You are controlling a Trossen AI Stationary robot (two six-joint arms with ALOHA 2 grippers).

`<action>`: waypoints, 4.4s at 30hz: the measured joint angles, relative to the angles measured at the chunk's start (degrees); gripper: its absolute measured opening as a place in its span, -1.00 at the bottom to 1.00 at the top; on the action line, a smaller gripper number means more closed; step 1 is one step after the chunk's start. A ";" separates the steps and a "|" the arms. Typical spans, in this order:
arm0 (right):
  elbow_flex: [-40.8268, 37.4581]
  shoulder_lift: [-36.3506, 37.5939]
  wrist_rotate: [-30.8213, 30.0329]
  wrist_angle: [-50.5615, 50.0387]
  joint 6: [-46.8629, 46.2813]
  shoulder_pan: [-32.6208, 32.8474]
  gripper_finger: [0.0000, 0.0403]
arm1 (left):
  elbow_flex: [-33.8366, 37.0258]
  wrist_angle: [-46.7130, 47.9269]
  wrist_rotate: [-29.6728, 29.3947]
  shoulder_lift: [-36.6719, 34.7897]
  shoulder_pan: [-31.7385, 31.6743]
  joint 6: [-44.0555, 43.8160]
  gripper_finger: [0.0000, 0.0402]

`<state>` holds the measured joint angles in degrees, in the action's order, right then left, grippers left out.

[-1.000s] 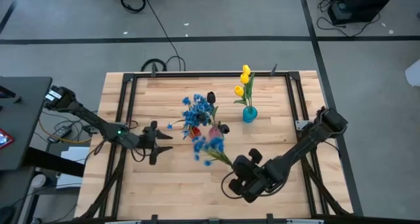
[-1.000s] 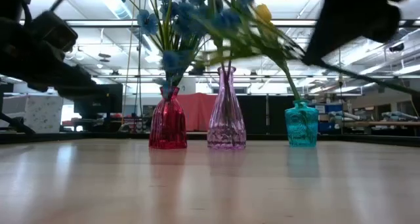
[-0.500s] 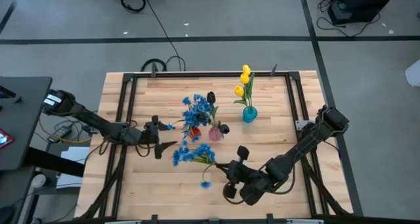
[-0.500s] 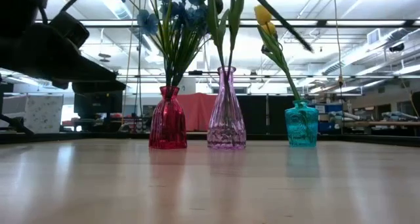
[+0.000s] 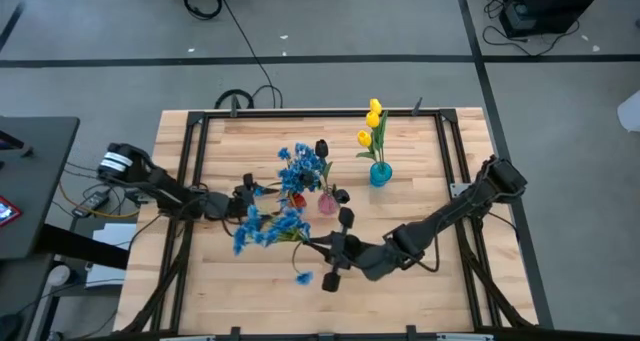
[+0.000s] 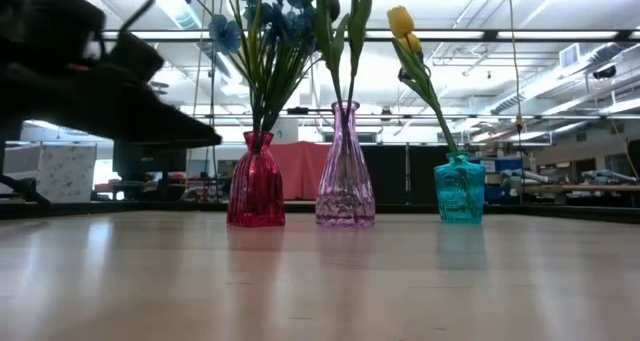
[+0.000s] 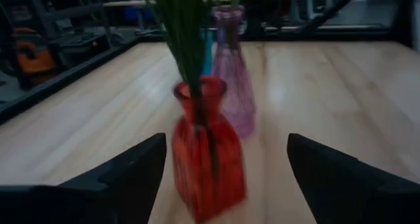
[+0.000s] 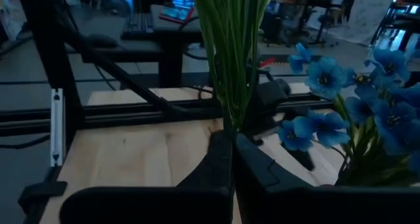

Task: Sort flowers into vase by color
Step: Put the blue flower into the red vase

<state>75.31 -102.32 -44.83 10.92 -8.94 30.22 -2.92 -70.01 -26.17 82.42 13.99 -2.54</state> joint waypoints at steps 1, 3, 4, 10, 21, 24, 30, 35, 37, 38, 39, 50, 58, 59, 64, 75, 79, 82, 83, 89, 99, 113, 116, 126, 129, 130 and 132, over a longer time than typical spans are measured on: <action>0.00 0.00 0.65 -0.01 0.00 -0.38 -0.94 | -0.81 -0.92 0.29 1.46 -0.81 0.55 0.62; 0.00 0.00 1.17 -0.05 0.13 -0.90 -0.94 | -2.26 -1.50 1.44 3.70 -2.21 0.96 0.64; 0.00 0.00 1.19 -0.03 0.17 -1.03 -0.94 | -2.91 -1.41 1.61 4.86 -2.85 1.01 0.65; 0.00 0.00 1.46 0.92 1.89 -0.91 -0.94 | -6.91 -1.31 5.54 10.99 -6.12 0.72 0.64; 0.02 0.00 2.22 1.02 2.33 -0.33 -0.94 | -12.27 -1.49 9.86 21.38 -9.84 -2.22 0.63; 0.02 -0.01 2.32 1.08 2.68 -0.31 -0.94 | -13.32 -3.24 10.43 23.46 -9.88 -2.15 0.62; 0.02 -0.03 0.25 2.84 5.58 0.38 -0.94 | -12.31 -4.40 10.60 23.88 -9.85 -2.18 0.44; 0.02 -0.09 -0.52 11.10 13.18 1.21 -0.94 | -10.91 -6.35 12.39 23.88 -9.83 -2.24 0.21; 0.02 -0.09 -0.52 13.51 15.55 1.48 -0.94 | -10.46 -6.98 12.39 23.88 -9.83 -2.24 0.18; 0.02 -0.09 -0.50 14.38 16.42 1.56 -0.94 | -10.32 -7.32 12.41 23.91 -9.83 -2.24 0.17; 0.02 -0.09 -0.49 14.75 16.87 1.60 -0.94 | -9.98 -8.01 12.39 23.91 -9.83 -2.29 0.17; 0.02 -1.75 1.75 19.74 19.89 0.48 -0.94 | -4.81 -19.41 18.45 23.91 -9.70 -8.32 0.19; 0.04 -1.70 4.33 25.15 23.08 -0.72 -0.94 | -6.20 -19.52 20.97 23.77 -5.79 -8.56 0.18; 0.04 -1.70 4.76 26.03 23.89 -0.74 -0.94 | -6.41 -19.40 21.09 23.36 -5.26 -8.57 0.18; 0.04 -1.59 5.77 30.23 28.87 -0.72 -0.94 | -7.89 -13.70 20.87 18.30 -3.17 -8.88 0.18; 0.48 -0.29 3.57 30.98 31.90 0.09 -0.94 | -18.04 19.70 20.06 -0.90 -0.95 -6.23 0.18; 2.44 0.52 2.83 31.81 36.36 0.86 -0.94 | -22.03 28.16 19.94 -6.93 0.00 -5.30 0.18; 4.26 0.76 2.98 31.60 39.53 1.33 -0.94 | -25.20 33.88 19.14 -10.61 1.05 -4.61 0.18; 4.53 0.76 2.94 31.55 40.07 1.37 -0.94 | -26.24 35.98 18.25 -11.52 1.59 -3.75 0.18; 5.55 0.74 3.21 31.99 41.10 0.83 -0.94 | -33.46 45.55 14.66 -13.13 4.88 -0.10 0.18; 5.53 0.72 7.36 35.59 42.96 0.37 -0.94 | -37.89 46.26 18.08 -13.58 5.69 -0.86 0.18; 5.53 1.58 2.36 35.57 46.46 4.54 -0.94 | -37.88 56.63 17.12 -13.97 10.37 0.02 0.19; 5.53 2.21 -1.85 33.31 46.48 7.34 -0.94 | -37.57 57.88 15.04 -13.87 12.76 -0.87 0.19; 5.49 4.11 -17.29 27.17 44.43 15.86 -0.94 | -25.48 38.06 7.10 -9.10 13.89 -6.80 0.19; 5.42 4.09 -18.39 22.41 39.12 16.67 -0.94 | -23.51 37.12 3.41 -6.49 14.83 -7.12 0.19; 5.09 4.09 -18.26 21.05 36.58 16.65 -0.94 | -23.21 36.40 2.36 -5.68 15.20 -7.50 0.19; 3.64 4.09 -17.11 19.44 32.12 16.34 -0.94 | -22.77 34.24 1.53 -3.80 15.51 -9.10 0.19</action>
<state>78.95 -98.24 -61.93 30.36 23.18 46.55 -25.69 -35.76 -24.63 78.62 29.50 -11.64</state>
